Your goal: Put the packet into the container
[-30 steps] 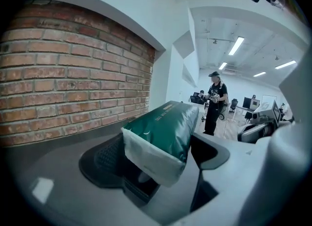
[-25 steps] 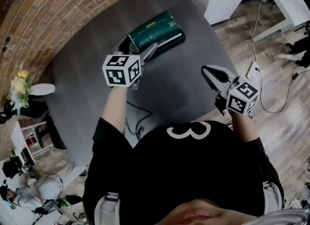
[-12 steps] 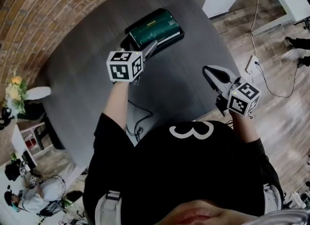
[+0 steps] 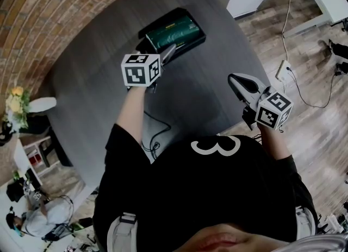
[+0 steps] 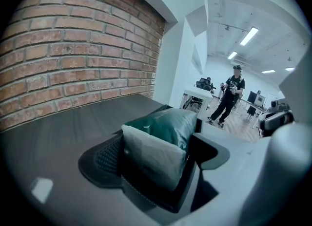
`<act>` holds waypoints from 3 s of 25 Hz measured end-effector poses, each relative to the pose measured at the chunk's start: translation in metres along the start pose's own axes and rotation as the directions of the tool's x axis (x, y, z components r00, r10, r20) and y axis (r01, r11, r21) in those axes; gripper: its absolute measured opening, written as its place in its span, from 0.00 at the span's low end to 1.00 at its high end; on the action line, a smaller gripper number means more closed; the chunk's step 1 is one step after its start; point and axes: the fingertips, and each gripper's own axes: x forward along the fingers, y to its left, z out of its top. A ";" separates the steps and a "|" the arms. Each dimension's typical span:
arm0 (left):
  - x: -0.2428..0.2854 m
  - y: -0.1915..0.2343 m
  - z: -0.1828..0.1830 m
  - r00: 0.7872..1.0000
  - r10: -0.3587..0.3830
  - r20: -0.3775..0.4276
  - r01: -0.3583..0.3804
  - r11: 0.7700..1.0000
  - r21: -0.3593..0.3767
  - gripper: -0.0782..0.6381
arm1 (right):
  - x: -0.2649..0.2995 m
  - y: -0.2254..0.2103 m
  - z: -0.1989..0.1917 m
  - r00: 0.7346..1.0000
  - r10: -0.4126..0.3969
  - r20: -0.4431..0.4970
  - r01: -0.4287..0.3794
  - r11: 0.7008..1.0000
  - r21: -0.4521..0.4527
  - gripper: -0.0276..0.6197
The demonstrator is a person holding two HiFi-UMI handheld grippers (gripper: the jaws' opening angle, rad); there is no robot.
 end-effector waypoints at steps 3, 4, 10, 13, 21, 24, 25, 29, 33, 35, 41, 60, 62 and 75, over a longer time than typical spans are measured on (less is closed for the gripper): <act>0.004 -0.002 -0.006 0.999 0.019 -0.031 -0.018 0.999 0.038 0.75 | -0.003 -0.002 -0.001 1.000 -0.005 0.002 0.005 1.000 0.005 0.05; 0.005 -0.002 -0.007 0.999 0.022 -0.035 -0.020 0.998 0.051 0.74 | -0.004 -0.002 0.000 1.000 -0.005 0.004 0.005 1.000 0.006 0.05; 0.002 -0.002 -0.006 0.998 0.037 -0.043 -0.034 0.996 0.080 0.76 | -0.008 0.001 0.001 1.000 0.004 0.008 -0.004 1.000 0.006 0.05; -0.005 -0.006 -0.006 0.998 0.045 -0.046 -0.040 0.993 0.110 0.78 | -0.013 0.003 0.001 1.000 0.012 0.012 -0.012 1.000 -0.002 0.05; -0.050 -0.033 0.004 0.999 0.035 0.019 -0.035 0.998 0.045 0.54 | -0.028 0.018 0.015 0.998 0.048 0.047 -0.046 0.998 -0.039 0.05; -0.072 -0.056 0.007 0.999 -0.001 0.053 0.001 1.000 0.003 0.47 | -0.034 0.030 0.022 0.995 0.079 0.061 -0.075 0.995 -0.071 0.05; -0.079 -0.066 0.008 0.998 -0.018 0.066 0.019 1.000 -0.010 0.45 | -0.037 0.035 0.023 0.994 0.091 0.064 -0.085 0.993 -0.085 0.05; -0.112 -0.105 0.009 0.989 -0.088 0.116 0.095 0.994 -0.061 0.35 | -0.045 0.061 0.029 0.989 0.140 0.041 -0.132 0.978 -0.159 0.05; -0.152 -0.144 0.011 0.970 -0.154 0.190 0.181 0.974 -0.135 0.23 | -0.056 0.090 0.032 0.981 0.192 0.029 -0.180 0.956 -0.234 0.05; -0.173 -0.167 0.010 0.955 -0.187 0.230 0.226 0.961 -0.158 0.14 | -0.061 0.103 0.031 0.976 0.214 0.028 -0.200 0.947 -0.251 0.05; -0.219 -0.227 0.001 0.933 -0.202 0.297 0.250 0.959 -0.131 0.13 | -0.079 0.139 0.026 0.957 0.288 0.040 -0.267 0.925 -0.272 0.05; -0.268 -0.291 -0.012 0.918 -0.138 0.372 0.199 0.971 -0.130 0.12 | -0.128 0.180 0.011 0.940 0.337 0.061 -0.299 0.895 -0.330 0.04; -0.270 -0.294 -0.011 0.919 -0.129 0.372 0.186 0.975 -0.120 0.12 | -0.131 0.183 0.010 0.937 0.345 0.048 -0.309 0.888 -0.342 0.04; -0.278 -0.306 -0.008 0.916 -0.121 0.382 0.160 0.985 -0.072 0.12 | -0.145 0.188 0.011 0.937 0.342 0.071 -0.297 0.886 -0.355 0.04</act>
